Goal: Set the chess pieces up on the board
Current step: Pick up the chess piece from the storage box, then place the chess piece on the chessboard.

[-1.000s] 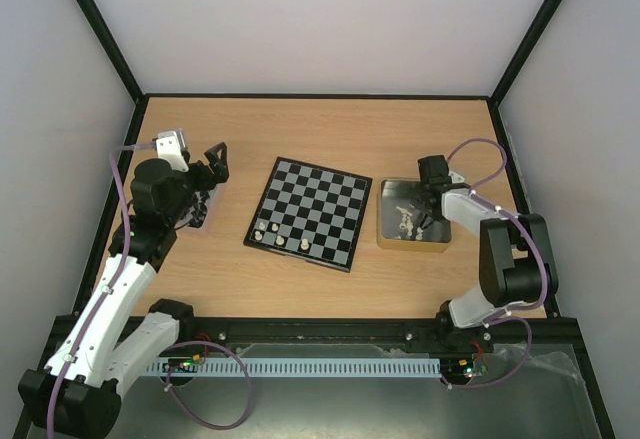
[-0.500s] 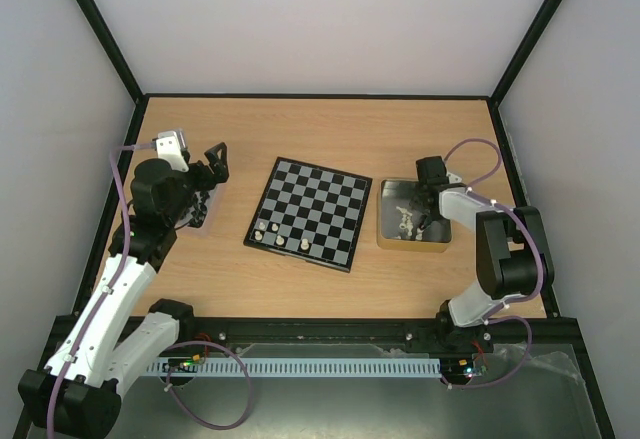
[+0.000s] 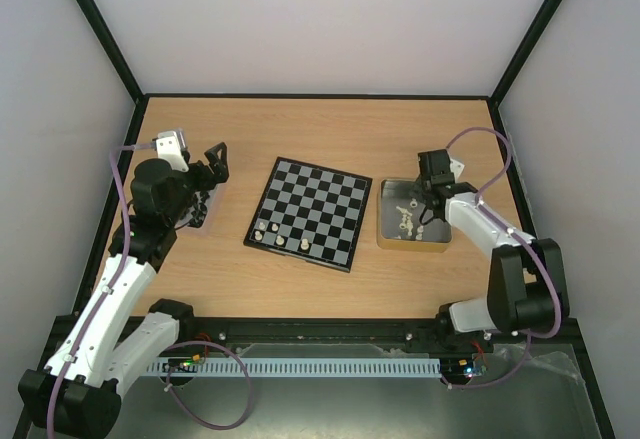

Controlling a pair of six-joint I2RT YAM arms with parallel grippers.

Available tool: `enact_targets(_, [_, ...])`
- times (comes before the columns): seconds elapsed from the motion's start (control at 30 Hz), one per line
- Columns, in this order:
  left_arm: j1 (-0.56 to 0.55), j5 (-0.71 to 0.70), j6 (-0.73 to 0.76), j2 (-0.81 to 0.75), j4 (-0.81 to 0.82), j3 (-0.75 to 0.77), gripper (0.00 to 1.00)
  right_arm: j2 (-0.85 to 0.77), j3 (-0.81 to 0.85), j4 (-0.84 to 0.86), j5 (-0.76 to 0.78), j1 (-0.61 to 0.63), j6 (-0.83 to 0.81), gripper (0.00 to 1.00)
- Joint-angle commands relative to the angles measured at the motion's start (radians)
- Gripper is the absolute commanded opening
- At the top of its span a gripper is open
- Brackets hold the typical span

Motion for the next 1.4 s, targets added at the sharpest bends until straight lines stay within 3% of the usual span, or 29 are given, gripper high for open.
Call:
enact_targets(0.0, [-0.002,-0.011,0.001,-0.003,0.007,0.008,0.99,-0.047,0.062,-0.073,-0.005,0.056,0.000,0.06])
enact_targets(0.3, [-0.002,-0.011,0.001,-0.003,0.004,0.008,0.99,-0.040,0.186,-0.080,-0.048,0.276,0.003,0.06])
enact_targets(0.73, [0.000,-0.014,0.002,-0.006,0.003,0.009,0.99,0.226,0.340,0.027,-0.241,0.623,-0.020,0.05])
enact_targets(1.37, [-0.001,-0.021,0.001,-0.014,0.001,0.008,0.99,0.491,0.517,-0.048,-0.286,0.784,-0.079,0.07])
